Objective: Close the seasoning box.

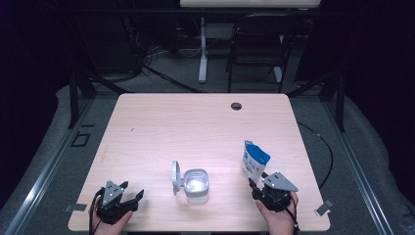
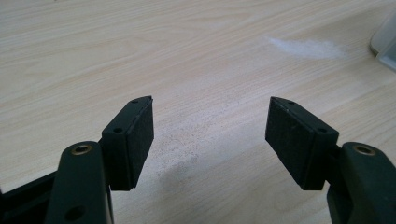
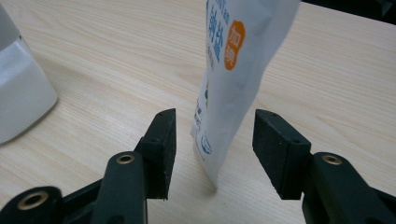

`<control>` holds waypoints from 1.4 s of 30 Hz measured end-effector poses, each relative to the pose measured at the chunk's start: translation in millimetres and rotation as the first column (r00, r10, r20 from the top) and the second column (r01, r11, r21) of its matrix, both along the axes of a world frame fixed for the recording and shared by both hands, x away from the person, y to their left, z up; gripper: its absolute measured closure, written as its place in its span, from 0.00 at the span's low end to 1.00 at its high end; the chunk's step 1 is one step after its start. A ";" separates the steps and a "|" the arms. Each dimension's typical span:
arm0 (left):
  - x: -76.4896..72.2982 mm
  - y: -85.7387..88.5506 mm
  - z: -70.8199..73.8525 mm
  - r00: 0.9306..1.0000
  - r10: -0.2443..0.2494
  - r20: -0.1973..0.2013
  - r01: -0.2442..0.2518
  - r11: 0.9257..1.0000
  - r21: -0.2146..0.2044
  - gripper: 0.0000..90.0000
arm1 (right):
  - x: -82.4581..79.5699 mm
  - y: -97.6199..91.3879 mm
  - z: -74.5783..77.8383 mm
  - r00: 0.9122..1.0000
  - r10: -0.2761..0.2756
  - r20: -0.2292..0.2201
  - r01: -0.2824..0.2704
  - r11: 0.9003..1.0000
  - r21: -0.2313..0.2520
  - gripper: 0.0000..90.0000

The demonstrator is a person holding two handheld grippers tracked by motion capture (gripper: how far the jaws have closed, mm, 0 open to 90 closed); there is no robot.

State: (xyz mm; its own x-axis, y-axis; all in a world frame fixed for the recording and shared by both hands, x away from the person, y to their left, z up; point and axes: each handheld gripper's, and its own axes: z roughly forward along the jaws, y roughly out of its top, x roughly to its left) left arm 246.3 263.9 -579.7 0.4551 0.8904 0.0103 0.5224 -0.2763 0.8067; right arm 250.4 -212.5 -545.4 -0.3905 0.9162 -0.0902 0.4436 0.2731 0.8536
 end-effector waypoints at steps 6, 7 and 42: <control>1.5 1.6 1.1 1.000 -0.011 -0.011 0.010 0.999 -0.035 0.39 | -10.1 -6.0 0.8 1.000 -0.010 0.009 0.010 1.000 0.008 0.55; 2.0 2.0 1.5 1.000 -0.012 -0.011 0.011 1.000 -0.029 0.39 | -11.9 -6.9 1.1 1.000 -0.011 0.006 0.011 1.000 0.003 0.55; 7.5 -21.7 23.3 0.998 -0.063 0.011 0.063 0.998 0.003 0.42 | -44.6 -19.2 -1.9 0.993 -0.045 0.107 0.052 0.996 -0.067 0.53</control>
State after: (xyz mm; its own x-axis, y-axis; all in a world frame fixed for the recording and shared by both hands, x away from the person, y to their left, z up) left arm 253.7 242.1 -556.4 0.5103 0.8598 0.0183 0.4947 -0.3109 0.8115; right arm 205.8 -231.7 -547.4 -0.3304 0.9239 -0.1931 0.3664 0.3141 0.8758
